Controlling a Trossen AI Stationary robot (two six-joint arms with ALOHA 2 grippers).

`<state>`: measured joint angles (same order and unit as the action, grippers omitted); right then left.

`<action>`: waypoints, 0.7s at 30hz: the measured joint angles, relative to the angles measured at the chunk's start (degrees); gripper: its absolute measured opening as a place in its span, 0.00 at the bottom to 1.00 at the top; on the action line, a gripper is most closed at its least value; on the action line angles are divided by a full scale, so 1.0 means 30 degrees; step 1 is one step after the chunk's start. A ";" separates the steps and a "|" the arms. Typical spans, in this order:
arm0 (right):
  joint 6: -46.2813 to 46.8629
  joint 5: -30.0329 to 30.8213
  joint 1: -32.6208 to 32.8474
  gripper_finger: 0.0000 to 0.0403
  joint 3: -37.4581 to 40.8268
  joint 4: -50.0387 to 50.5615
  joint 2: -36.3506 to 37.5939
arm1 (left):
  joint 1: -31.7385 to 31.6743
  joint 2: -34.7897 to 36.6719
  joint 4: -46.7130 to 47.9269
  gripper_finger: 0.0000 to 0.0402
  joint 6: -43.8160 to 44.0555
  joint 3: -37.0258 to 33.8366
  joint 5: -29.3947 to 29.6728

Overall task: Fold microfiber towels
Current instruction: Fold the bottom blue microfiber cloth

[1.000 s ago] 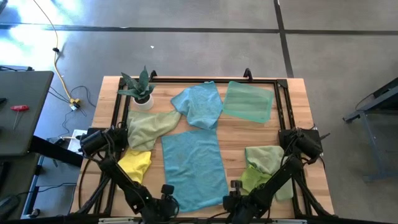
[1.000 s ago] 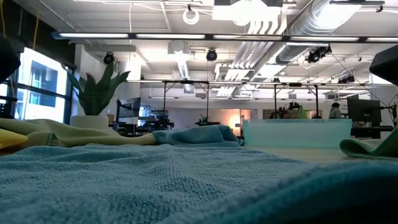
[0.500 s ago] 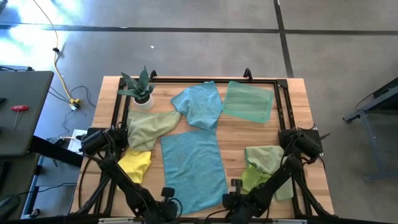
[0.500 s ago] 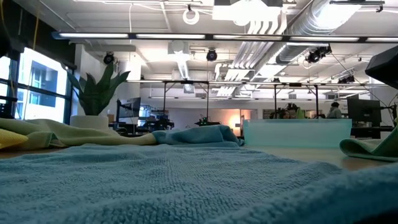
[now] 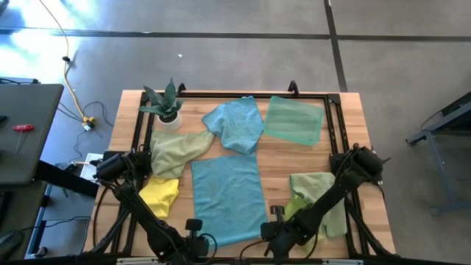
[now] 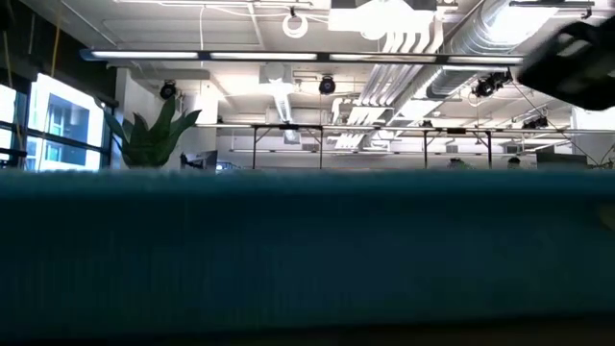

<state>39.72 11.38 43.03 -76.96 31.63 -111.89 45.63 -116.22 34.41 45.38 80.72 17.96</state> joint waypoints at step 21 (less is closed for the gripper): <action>-0.6877 -0.1545 -0.4272 0.00 -0.0027 0.2640 0.0210 | -0.2810 0.1647 0.4426 0.00 0.3415 -0.0102 0.1011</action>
<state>19.09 6.74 30.21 -77.03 39.55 -111.26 37.20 -111.28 47.69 55.62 80.41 20.99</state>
